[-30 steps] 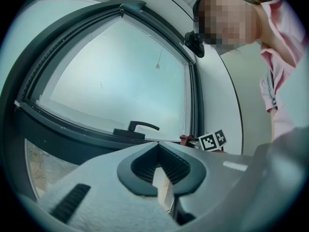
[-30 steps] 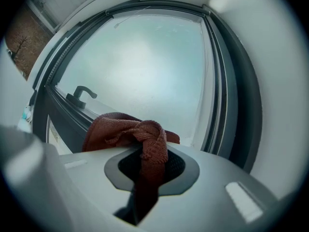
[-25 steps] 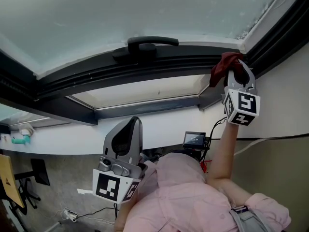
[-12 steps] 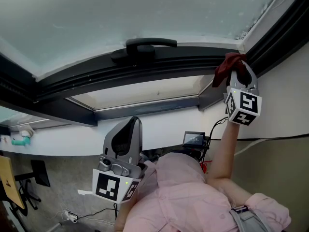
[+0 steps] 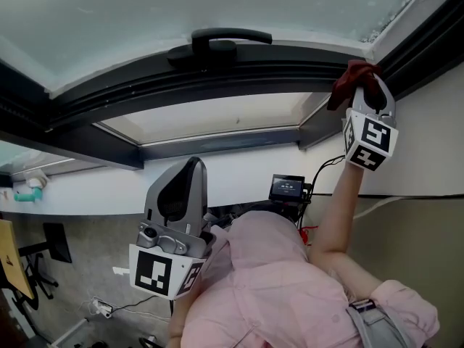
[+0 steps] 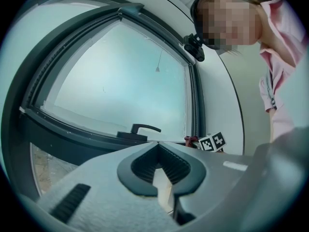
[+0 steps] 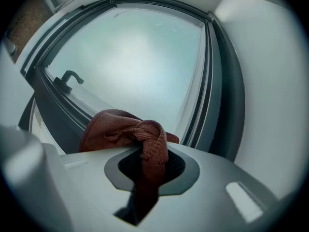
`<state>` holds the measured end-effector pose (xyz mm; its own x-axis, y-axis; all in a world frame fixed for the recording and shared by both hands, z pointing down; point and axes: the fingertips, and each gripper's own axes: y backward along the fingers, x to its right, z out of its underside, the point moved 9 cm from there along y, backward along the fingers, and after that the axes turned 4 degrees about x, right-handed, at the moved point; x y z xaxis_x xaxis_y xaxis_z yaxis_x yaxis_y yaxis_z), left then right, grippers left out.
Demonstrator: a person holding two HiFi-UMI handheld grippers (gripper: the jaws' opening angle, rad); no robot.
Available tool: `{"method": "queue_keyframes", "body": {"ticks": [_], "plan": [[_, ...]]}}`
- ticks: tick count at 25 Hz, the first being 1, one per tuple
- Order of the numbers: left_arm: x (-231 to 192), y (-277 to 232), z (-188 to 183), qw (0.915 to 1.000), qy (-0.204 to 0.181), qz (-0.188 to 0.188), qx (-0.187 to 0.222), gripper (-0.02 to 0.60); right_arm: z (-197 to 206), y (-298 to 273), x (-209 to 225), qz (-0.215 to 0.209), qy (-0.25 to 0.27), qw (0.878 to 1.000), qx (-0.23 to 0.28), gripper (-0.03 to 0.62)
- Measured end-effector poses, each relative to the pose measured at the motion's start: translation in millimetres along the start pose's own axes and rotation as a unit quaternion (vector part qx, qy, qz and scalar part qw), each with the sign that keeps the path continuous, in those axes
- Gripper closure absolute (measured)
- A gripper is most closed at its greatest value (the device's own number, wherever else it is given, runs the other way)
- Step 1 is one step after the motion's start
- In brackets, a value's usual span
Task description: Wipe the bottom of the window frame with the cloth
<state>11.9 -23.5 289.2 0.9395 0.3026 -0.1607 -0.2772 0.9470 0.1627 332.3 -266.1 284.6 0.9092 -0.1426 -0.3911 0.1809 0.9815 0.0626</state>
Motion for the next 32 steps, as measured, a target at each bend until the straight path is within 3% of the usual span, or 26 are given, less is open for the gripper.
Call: {"method": "queue_keyframes", "body": {"ticks": [3,7,13,16,23,32], "plan": [[-5,14,-1,0.9998,-0.002,-0.018,0.003,0.584,-1,1,-1,0.015,0.034,0.999,-0.008,0.537],[-8,30,-5,0.9996,0.002,-0.028,0.001,0.585,-6,21,-9,-0.001,0.045,0.999,-0.017,0.534],[-7,33,4,0.9995,0.023,0.014,-0.019,0.584,-6,62,-22,-0.063,-0.078,0.995,0.01,0.534],[-7,27,8,0.9981,0.036,0.044,-0.025,0.584,-2,87,-26,-0.075,-0.108,0.991,0.008,0.536],[-7,22,16,0.9919,0.056,0.107,-0.039,0.584,-6,144,-39,-0.067,-0.093,0.993,-0.013,0.536],[-56,49,-7,0.9917,0.056,0.106,-0.047,0.586,-18,191,-68,-0.033,-0.094,0.994,-0.05,0.536]]}}
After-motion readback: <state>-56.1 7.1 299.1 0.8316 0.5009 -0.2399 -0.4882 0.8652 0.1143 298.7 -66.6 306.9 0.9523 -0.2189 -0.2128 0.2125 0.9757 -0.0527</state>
